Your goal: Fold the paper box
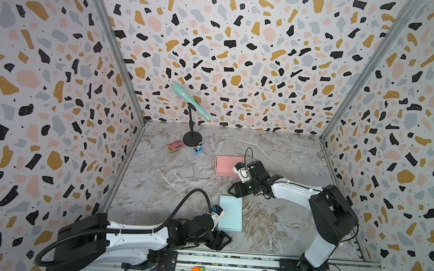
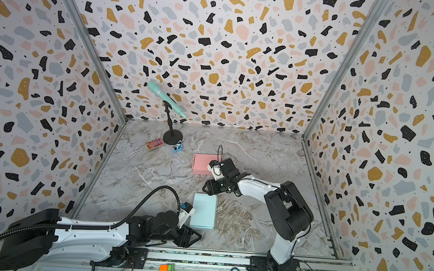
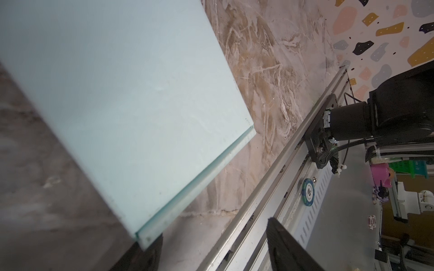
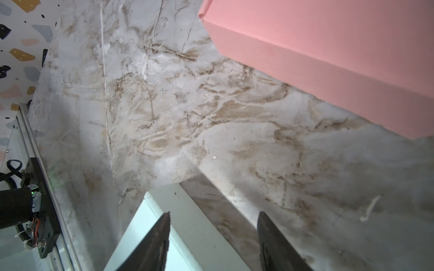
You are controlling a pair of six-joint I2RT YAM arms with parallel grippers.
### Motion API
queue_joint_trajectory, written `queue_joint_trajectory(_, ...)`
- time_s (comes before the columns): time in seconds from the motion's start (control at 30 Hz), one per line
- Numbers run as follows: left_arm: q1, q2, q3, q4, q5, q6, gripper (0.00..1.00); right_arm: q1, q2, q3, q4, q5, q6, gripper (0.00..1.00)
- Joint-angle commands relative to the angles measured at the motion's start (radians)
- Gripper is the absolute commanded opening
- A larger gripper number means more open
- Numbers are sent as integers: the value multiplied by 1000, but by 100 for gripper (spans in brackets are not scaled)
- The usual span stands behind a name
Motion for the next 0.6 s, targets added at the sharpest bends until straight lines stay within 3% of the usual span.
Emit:
queue_joint_trajectory(0.0,21,1,18,69,-26,-2,71,-11,-44,-32,-13,-19,-17,60)
queue_joint_trajectory(0.57,191,-21,-10,98,34,40,68,-21,-227,-237,10,-14,47,59)
